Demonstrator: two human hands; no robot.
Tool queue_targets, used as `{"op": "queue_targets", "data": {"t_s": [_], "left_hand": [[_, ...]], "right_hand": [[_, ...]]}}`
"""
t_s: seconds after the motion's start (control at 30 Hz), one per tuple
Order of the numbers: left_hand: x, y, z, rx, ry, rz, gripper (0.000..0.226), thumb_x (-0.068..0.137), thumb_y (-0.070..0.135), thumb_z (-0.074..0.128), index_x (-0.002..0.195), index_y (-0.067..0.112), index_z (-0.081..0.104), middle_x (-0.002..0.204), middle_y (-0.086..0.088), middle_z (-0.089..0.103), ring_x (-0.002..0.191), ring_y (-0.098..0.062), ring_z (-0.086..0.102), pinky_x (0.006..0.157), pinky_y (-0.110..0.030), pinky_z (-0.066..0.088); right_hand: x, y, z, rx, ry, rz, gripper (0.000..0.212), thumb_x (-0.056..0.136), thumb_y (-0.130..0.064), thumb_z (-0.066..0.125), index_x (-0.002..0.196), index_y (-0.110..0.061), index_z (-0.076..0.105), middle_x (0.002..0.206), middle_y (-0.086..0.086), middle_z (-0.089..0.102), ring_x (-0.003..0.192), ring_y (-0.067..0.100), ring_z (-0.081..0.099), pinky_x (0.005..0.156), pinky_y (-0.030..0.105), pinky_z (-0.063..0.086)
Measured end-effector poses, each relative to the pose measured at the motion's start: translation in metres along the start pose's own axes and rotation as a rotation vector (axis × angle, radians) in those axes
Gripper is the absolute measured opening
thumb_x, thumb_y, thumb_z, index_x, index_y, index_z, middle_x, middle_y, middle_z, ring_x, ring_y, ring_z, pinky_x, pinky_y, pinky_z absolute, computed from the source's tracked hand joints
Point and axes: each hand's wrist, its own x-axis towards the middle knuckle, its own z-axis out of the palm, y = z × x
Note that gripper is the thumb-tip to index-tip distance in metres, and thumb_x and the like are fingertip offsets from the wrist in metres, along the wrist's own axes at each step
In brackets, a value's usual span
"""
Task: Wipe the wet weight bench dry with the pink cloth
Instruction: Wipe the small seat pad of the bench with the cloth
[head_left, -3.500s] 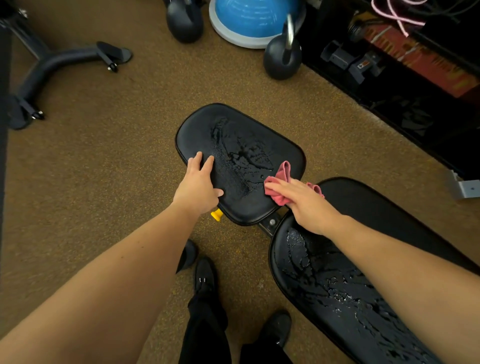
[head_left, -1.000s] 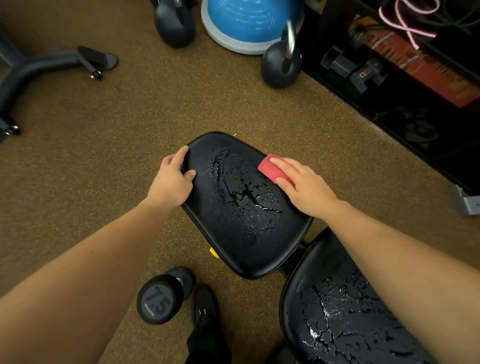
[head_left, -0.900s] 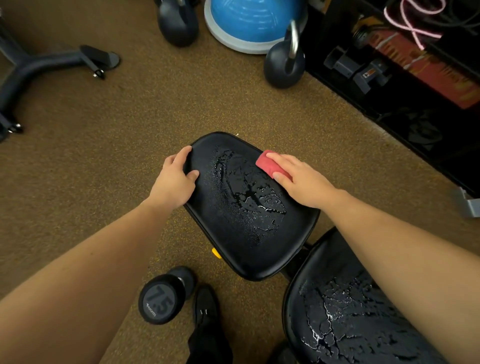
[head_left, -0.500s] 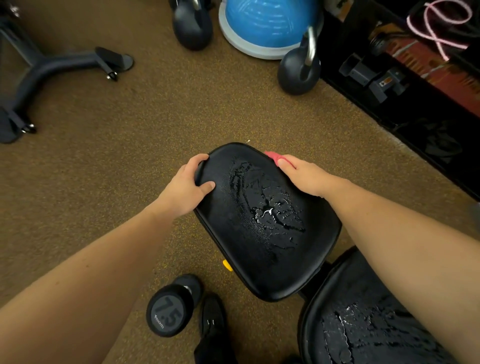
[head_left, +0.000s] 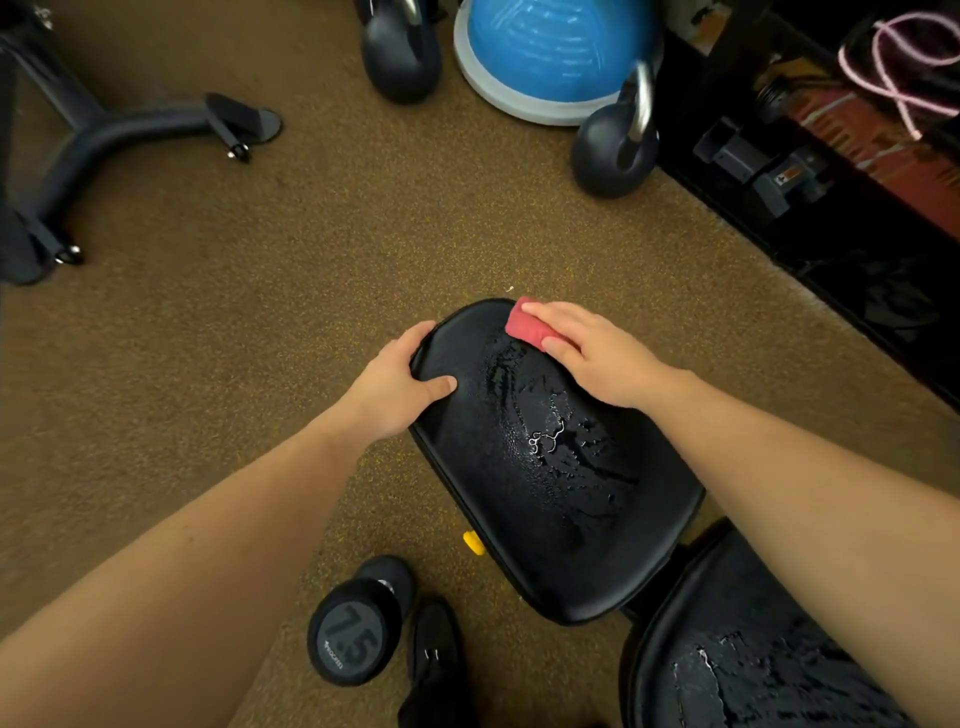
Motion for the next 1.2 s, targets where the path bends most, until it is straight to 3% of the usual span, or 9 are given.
{"op": "queue_targets", "data": {"t_s": [0.4,0.53,0.63,0.7,0.8,0.87,0.97,1.1,1.2], "left_hand": [[0.009,-0.013,0.001,0.021,-0.014,0.064,0.075,0.088,0.039,0.071,0.151,0.040,0.030,0.140,0.003,0.046,0.127,-0.022,0.050,0.108,-0.047,0.044],[0.009,-0.011,-0.004,-0.010,-0.067,0.049,0.083,0.082,0.048,0.071,0.152,0.040,0.028,0.144,0.003,0.045,0.129,-0.022,0.050,0.109,-0.048,0.044],[0.009,-0.001,-0.014,0.016,-0.017,0.112,0.079,0.087,0.049,0.067,0.155,0.037,0.027,0.152,0.004,0.037,0.137,-0.017,0.041,0.113,-0.035,0.034],[0.009,0.016,-0.022,0.095,0.105,0.267,0.063,0.098,0.035,0.060,0.154,0.031,0.032,0.153,0.008,0.037,0.138,-0.008,0.036,0.112,-0.027,0.030],[0.020,0.040,-0.025,0.129,0.144,0.398,0.042,0.106,0.024,0.045,0.148,0.023,0.045,0.150,0.008,0.047,0.136,-0.005,0.040,0.110,-0.020,0.029],[0.031,0.049,-0.019,0.143,0.075,0.404,0.038,0.107,0.020,0.040,0.145,0.020,0.047,0.144,0.007,0.054,0.133,-0.008,0.047,0.106,-0.017,0.031],[0.044,0.060,-0.006,0.245,-0.039,0.482,0.040,0.106,0.023,0.042,0.145,0.024,0.045,0.136,0.005,0.059,0.128,-0.014,0.052,0.109,-0.026,0.036],[0.054,0.073,-0.002,0.762,-0.032,0.540,0.048,0.102,0.052,0.042,0.149,0.042,0.039,0.122,-0.004,0.045,0.117,-0.027,0.042,0.102,-0.045,0.040],[0.054,0.076,-0.006,0.877,0.016,0.536,0.043,0.097,0.055,0.048,0.130,0.029,0.056,0.118,-0.005,0.044,0.115,-0.028,0.044,0.097,-0.049,0.045]], "right_hand": [[0.058,-0.029,-0.009,0.204,-0.090,0.135,0.036,0.107,-0.047,0.035,0.141,-0.051,0.043,0.145,-0.010,0.051,0.131,0.017,0.047,0.110,0.041,0.036],[0.059,-0.032,-0.008,0.348,0.056,0.400,0.032,0.105,-0.050,0.040,0.126,-0.026,0.039,0.122,0.000,0.057,0.101,0.018,0.057,0.083,0.038,0.041],[0.051,-0.037,-0.005,0.277,0.208,0.262,0.021,0.102,-0.047,0.051,0.113,-0.029,0.050,0.109,-0.005,0.059,0.094,0.015,0.058,0.071,0.032,0.039],[0.047,-0.043,-0.007,0.287,0.222,0.092,0.013,0.096,-0.041,0.063,0.107,-0.036,0.058,0.112,-0.008,0.059,0.100,0.013,0.057,0.082,0.031,0.041],[0.045,-0.049,-0.016,0.335,0.117,0.009,0.027,0.094,-0.030,0.068,0.118,-0.038,0.057,0.124,-0.012,0.062,0.113,0.013,0.060,0.100,0.037,0.047],[0.043,-0.050,-0.024,0.532,0.055,0.118,0.046,0.094,-0.008,0.057,0.125,-0.038,0.040,0.126,-0.013,0.066,0.108,0.022,0.067,0.088,0.048,0.057],[0.037,-0.042,-0.029,0.635,0.080,0.173,0.072,0.079,0.018,0.044,0.111,-0.044,0.028,0.128,-0.005,0.062,0.118,0.025,0.064,0.091,0.064,0.054],[0.022,-0.028,-0.029,0.470,0.196,0.191,0.055,0.092,0.005,0.059,0.126,-0.033,0.042,0.129,-0.005,0.056,0.121,0.010,0.058,0.104,0.035,0.046],[0.009,-0.013,-0.031,0.392,0.226,0.279,0.036,0.101,-0.008,0.051,0.130,-0.028,0.054,0.130,-0.007,0.062,0.110,0.006,0.058,0.093,0.026,0.044]]}}
